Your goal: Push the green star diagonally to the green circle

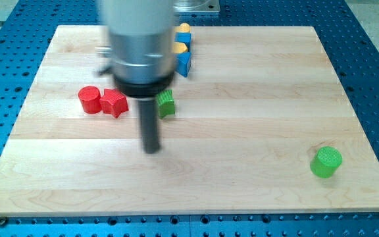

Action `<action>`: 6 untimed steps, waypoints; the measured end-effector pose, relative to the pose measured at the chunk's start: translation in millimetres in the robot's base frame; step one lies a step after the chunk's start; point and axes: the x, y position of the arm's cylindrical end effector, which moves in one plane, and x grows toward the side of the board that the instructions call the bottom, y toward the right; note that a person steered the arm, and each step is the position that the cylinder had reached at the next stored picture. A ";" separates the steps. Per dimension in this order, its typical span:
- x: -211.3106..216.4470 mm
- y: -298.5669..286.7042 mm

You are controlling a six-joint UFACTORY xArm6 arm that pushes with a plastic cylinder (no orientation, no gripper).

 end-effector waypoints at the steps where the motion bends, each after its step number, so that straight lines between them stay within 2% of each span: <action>1: -43.9 -30.5; 3: -82.0 28.1; 4: -99.9 27.0; 5: -77.6 92.8; 6: -62.1 111.5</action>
